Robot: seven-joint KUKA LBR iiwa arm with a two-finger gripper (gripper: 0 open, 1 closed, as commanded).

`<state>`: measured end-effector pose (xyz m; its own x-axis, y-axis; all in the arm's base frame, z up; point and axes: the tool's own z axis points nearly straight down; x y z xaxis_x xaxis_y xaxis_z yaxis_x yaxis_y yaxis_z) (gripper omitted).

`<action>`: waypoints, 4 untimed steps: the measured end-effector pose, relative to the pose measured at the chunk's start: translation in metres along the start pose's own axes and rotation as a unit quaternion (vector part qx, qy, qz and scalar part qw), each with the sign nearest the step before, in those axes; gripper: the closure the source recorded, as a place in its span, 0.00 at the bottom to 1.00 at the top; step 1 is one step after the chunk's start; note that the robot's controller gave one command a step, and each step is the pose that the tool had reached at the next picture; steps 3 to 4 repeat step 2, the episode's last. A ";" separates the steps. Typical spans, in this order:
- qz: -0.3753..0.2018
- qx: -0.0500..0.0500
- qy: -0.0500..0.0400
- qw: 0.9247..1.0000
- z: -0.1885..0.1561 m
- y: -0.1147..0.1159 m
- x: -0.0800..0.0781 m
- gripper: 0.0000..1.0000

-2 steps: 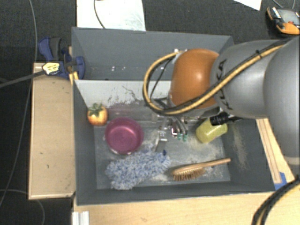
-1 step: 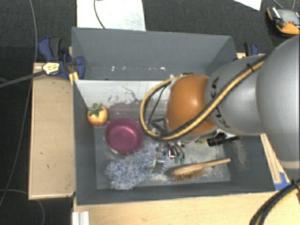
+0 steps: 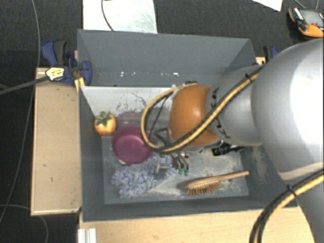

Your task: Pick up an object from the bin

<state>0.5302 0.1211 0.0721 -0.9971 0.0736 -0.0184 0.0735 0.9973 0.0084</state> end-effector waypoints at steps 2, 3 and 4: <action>0.018 0.000 -0.001 1.000 -0.131 -0.001 -0.004 1.00; 0.018 0.000 -0.001 1.000 -0.131 -0.001 -0.004 1.00; 0.018 0.000 -0.001 1.000 -0.131 -0.001 -0.004 1.00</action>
Offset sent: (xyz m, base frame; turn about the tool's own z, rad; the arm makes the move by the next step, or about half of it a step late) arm 0.0008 -0.0023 0.1304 0.0401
